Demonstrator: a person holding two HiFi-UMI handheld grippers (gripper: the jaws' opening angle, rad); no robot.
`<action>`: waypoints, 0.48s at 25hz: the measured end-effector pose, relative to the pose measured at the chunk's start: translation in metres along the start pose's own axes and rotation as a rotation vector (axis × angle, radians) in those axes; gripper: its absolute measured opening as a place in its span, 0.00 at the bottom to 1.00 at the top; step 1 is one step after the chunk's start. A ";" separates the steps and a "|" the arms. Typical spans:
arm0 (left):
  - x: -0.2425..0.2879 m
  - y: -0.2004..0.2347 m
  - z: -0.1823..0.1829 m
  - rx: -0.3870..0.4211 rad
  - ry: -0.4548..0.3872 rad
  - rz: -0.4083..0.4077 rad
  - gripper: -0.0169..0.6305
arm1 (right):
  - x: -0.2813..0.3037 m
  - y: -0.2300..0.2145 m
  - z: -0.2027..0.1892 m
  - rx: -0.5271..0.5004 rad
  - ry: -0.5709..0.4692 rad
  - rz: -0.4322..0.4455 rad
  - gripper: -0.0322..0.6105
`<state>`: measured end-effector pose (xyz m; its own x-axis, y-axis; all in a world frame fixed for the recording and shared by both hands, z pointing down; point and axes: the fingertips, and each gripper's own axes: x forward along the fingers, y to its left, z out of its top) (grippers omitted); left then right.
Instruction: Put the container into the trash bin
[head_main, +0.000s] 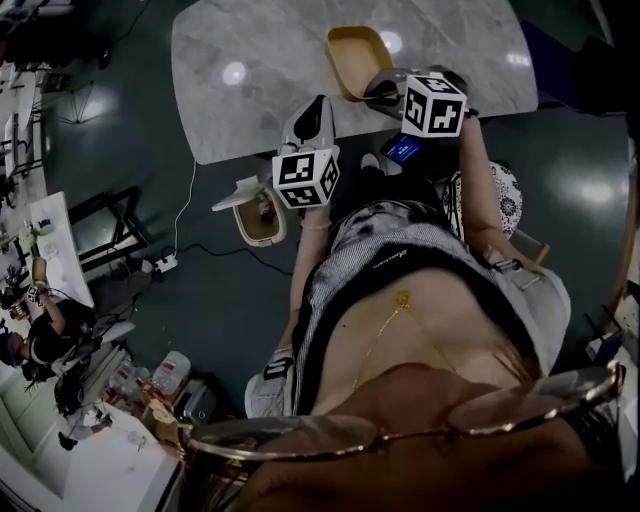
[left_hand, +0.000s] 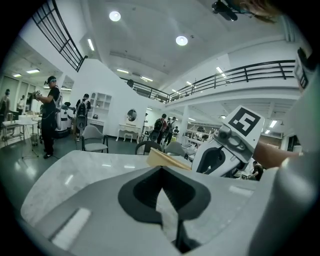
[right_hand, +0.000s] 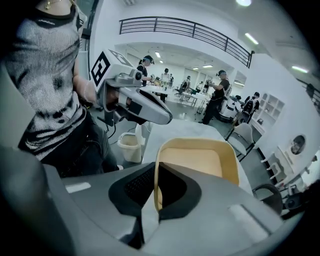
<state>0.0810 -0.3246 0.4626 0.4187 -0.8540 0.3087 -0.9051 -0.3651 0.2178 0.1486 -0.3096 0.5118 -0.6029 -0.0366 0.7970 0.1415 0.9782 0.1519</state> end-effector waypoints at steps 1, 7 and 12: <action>-0.004 0.001 0.000 -0.003 -0.006 0.000 0.03 | 0.000 0.002 0.002 0.008 -0.008 -0.002 0.10; -0.044 0.019 0.002 -0.002 -0.042 0.027 0.03 | 0.009 0.018 0.029 0.032 -0.056 0.019 0.10; -0.094 0.049 -0.008 -0.015 -0.069 0.076 0.03 | 0.035 0.042 0.066 0.006 -0.082 0.056 0.10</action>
<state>-0.0023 -0.2592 0.4515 0.3421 -0.9028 0.2607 -0.9327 -0.2927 0.2105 0.0812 -0.2566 0.5073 -0.6567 0.0345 0.7533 0.1720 0.9795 0.1051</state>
